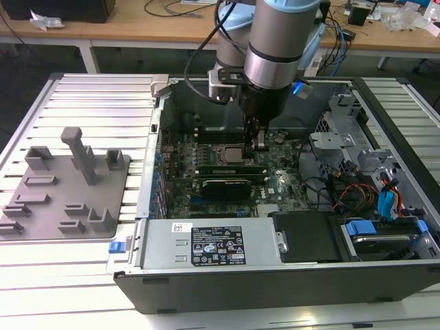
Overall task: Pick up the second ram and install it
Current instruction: 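Press down the second ram until it locks into place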
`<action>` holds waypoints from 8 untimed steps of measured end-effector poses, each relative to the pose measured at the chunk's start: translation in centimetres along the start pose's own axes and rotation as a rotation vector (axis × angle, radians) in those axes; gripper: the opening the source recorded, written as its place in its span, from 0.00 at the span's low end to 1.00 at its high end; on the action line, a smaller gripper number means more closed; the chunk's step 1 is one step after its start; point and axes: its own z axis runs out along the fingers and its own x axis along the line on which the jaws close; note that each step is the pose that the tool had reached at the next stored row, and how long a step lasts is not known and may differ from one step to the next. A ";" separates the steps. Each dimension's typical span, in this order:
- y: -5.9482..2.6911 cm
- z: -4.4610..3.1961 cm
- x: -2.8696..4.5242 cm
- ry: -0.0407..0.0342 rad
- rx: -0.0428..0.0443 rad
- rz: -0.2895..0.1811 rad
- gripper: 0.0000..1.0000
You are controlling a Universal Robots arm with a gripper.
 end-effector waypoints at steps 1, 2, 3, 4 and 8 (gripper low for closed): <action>0.32 0.02 0.00 -0.0001 0.0002 0.000 0.08; 0.67 0.05 0.01 0.0000 0.0006 0.000 0.08; 1.16 0.11 0.01 -0.0002 0.0013 0.000 0.08; 1.82 0.18 0.02 -0.0001 0.0021 0.000 0.08; 3.81 0.47 0.03 -0.0003 0.0032 0.000 0.08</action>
